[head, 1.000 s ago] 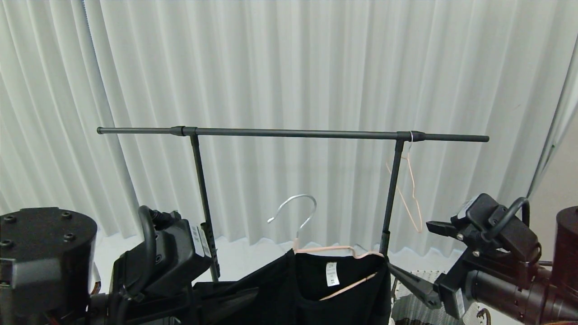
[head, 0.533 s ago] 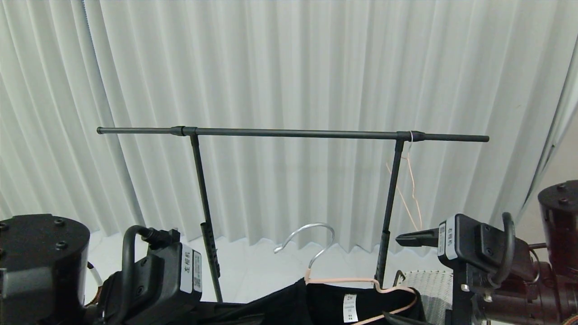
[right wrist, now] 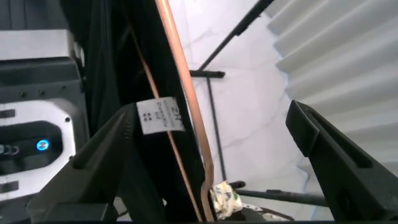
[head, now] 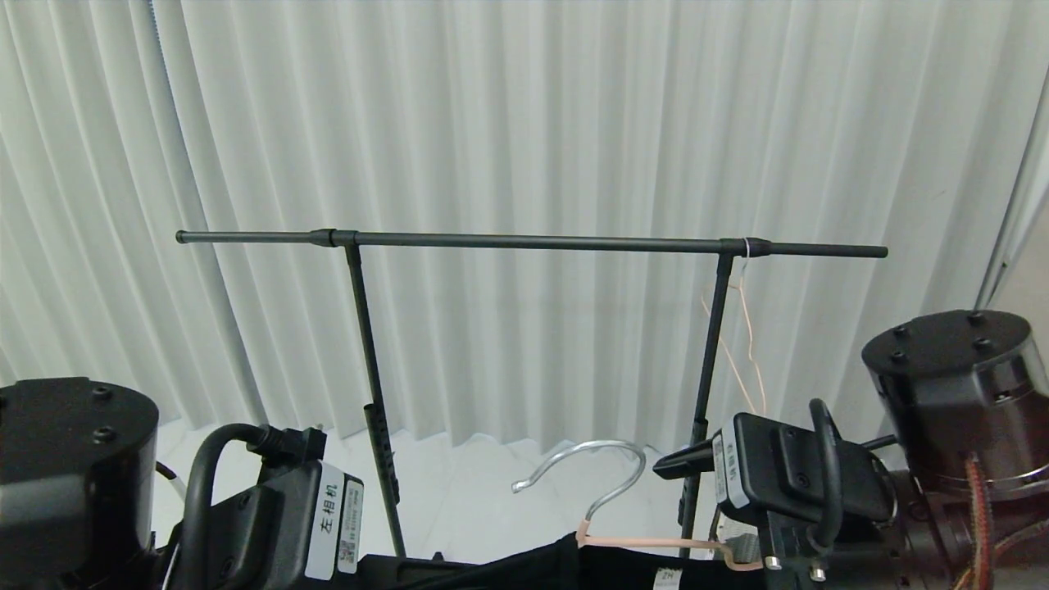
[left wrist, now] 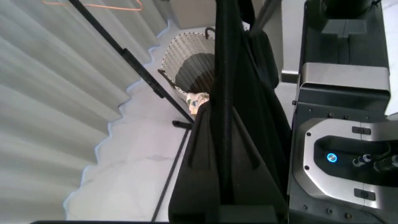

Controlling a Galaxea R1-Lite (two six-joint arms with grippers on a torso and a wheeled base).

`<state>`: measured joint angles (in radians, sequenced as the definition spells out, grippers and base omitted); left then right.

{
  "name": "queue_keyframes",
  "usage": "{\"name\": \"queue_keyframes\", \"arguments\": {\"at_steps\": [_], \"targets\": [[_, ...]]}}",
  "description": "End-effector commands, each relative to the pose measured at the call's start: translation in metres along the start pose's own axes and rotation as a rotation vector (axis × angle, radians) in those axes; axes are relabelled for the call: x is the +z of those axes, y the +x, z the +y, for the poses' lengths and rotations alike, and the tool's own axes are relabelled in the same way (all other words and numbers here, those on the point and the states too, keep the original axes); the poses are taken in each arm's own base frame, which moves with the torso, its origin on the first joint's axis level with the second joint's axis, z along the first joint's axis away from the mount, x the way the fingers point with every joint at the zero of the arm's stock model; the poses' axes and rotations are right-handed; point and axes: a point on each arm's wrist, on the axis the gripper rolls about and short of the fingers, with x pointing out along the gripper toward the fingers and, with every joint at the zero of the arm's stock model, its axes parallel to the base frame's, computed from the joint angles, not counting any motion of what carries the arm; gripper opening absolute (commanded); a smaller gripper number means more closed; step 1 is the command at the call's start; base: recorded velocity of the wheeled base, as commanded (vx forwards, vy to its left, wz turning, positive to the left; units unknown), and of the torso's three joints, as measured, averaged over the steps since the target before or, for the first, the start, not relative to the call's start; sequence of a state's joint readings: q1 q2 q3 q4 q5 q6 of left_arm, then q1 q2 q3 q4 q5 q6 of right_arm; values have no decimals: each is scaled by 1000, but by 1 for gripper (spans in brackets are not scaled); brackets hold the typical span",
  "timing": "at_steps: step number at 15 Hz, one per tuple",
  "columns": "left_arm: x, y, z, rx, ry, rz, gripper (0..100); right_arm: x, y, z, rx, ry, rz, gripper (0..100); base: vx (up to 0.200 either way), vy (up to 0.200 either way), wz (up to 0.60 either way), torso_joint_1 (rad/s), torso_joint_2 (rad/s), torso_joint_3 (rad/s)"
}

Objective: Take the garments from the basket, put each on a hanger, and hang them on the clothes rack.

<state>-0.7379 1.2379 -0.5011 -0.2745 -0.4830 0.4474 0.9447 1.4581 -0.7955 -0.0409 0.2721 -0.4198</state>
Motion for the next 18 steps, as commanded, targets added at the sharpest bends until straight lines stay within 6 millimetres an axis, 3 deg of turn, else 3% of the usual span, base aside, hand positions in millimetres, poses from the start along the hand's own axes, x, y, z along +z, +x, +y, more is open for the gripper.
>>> {"name": "queue_keyframes", "arguments": {"at_steps": [1,5,6,18], "targets": [[1,0,1,2,2,-1,0,-3,7,3,33,3,33,100,0,0,0,0,0,0],[3,0,1,3,7,-10,0,-4,8,4,39,4,44,100,0,0,0,0,0,0],[3,0,1,3,7,-10,0,-4,8,4,39,6,44,0,0,0,0,0,0,0],[2,0,2,33,50,8,0,2,-4,4,8,-5,-2,0,0,0,0,0,0,0]]}}
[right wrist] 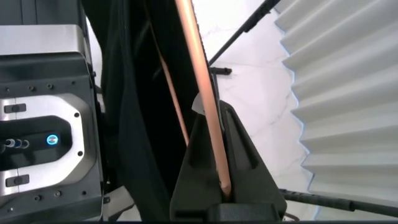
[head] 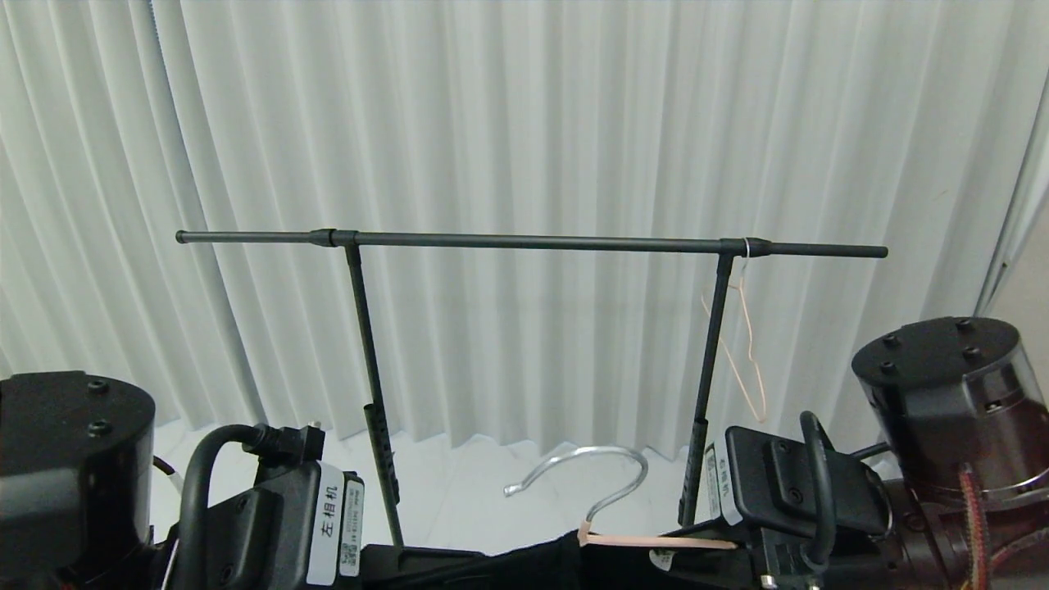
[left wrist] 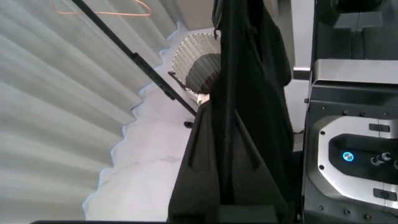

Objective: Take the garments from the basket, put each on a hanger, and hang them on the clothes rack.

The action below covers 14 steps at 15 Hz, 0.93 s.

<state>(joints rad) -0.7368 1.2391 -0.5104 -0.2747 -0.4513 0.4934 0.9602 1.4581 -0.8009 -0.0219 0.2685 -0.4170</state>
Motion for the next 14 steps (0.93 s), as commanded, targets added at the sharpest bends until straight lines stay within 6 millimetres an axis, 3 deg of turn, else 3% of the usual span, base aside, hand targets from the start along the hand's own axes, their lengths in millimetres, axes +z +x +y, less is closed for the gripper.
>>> {"name": "queue_keyframes", "arguments": {"at_steps": [1,7,11,14], "targets": [[0,0,0,1,-3,0,100,1,-7,0,-15,-3,-17,0,0,0,0,0,0,0],[-7,-11,-8,11,-5,-7,100,-4,-28,-11,-108,33,-31,0,0,0,0,0,0,0],[-61,-33,-11,167,-172,149,100,-4,-41,-14,-147,38,-59,0,0,0,0,0,0,0],[-76,-38,2,258,-261,212,100,-2,-45,-12,-152,30,-75,0,0,0,0,0,0,0]]}}
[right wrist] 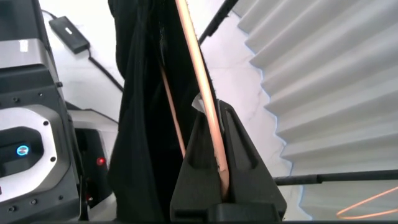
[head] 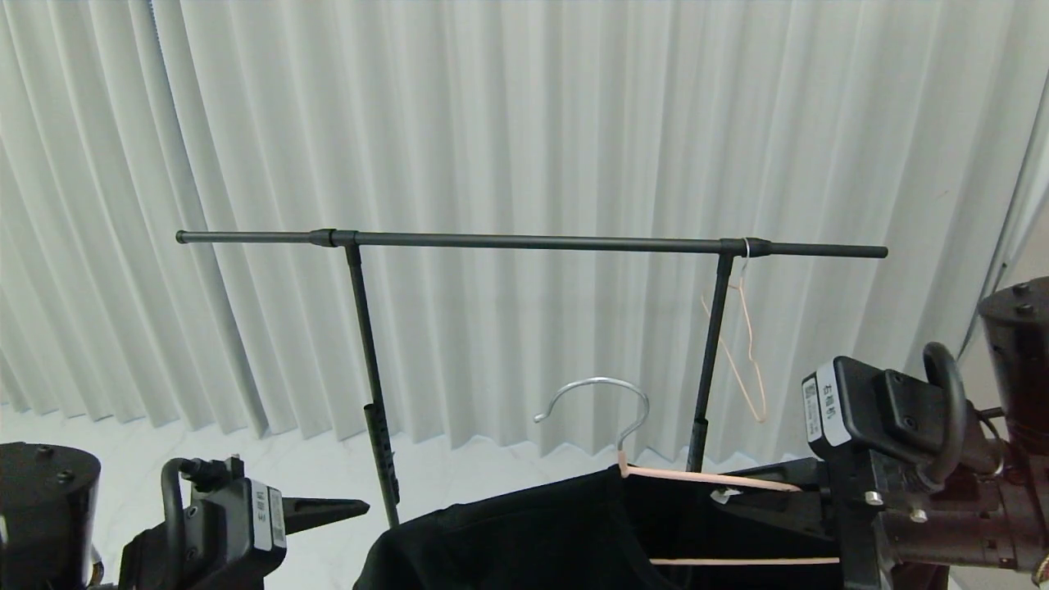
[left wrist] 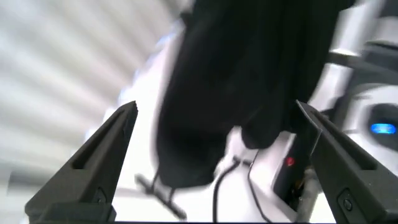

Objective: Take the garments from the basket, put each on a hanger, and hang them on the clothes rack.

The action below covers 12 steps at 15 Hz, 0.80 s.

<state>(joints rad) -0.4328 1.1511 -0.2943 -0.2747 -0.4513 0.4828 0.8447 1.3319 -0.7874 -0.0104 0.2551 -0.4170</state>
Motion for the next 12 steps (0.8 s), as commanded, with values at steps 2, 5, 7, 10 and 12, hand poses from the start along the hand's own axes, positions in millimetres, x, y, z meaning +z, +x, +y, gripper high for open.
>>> {"name": "queue_keyframes", "arguments": {"at_steps": [2,5,7,10,12], "targets": [[-15,6,15,51,-94,84,100,4,-5,2,0,-10,-25,0,0,0,0,0,0,0],[-18,17,21,29,-114,125,100,4,-6,4,6,-16,-30,0,0,0,0,0,0,0],[-19,17,23,36,-121,131,0,4,-7,4,4,-15,-32,0,0,0,0,0,0,0],[-22,16,24,54,-139,139,0,4,-7,3,-4,-6,-28,0,0,0,0,0,0,0],[-30,8,35,137,-200,156,0,2,-8,-1,-21,32,-26,0,0,0,0,0,0,0]]}}
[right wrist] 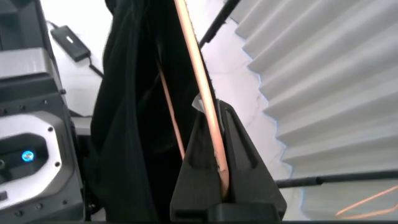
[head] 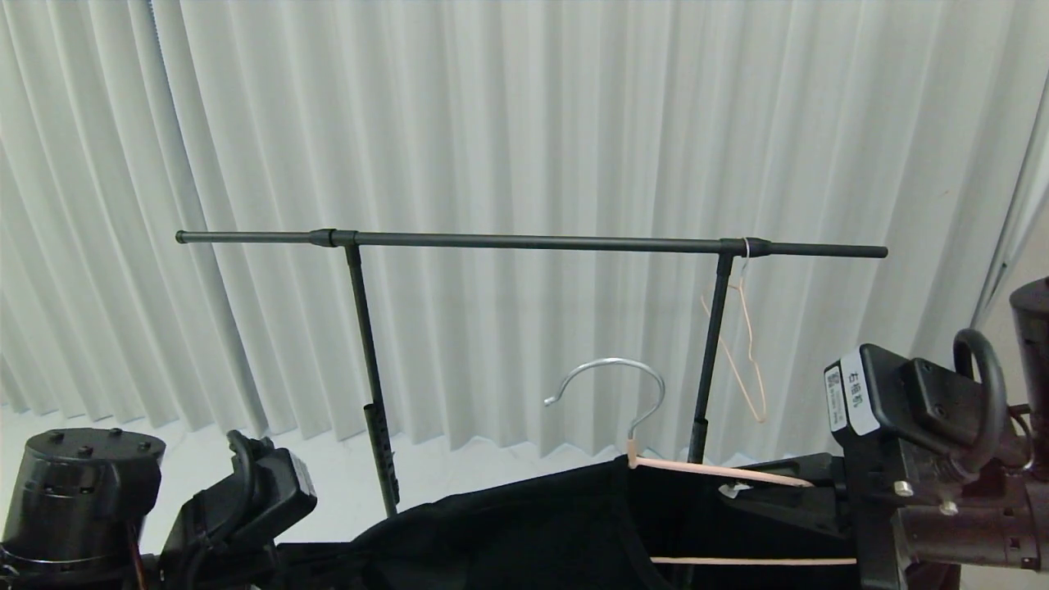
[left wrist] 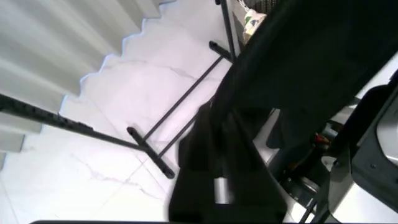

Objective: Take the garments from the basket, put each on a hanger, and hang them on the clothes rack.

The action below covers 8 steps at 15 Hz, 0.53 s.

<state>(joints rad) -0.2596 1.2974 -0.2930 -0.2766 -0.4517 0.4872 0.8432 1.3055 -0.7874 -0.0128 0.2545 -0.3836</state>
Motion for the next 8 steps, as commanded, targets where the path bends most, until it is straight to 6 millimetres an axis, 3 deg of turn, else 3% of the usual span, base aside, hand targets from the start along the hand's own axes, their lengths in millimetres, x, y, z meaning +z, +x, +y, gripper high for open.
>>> {"name": "queue_keyframes", "arguments": {"at_steps": [1,4,8], "targets": [[-15,-6,16,100,-106,40,0,1,-1,-2,-13,33,-9,0,0,0,0,0,0,0],[-26,-14,30,189,-192,61,0,2,-2,-3,-31,49,-14,0,0,0,0,0,0,0],[-18,-19,24,181,-147,10,0,5,1,-4,-41,100,-44,0,0,0,0,0,0,0]]}}
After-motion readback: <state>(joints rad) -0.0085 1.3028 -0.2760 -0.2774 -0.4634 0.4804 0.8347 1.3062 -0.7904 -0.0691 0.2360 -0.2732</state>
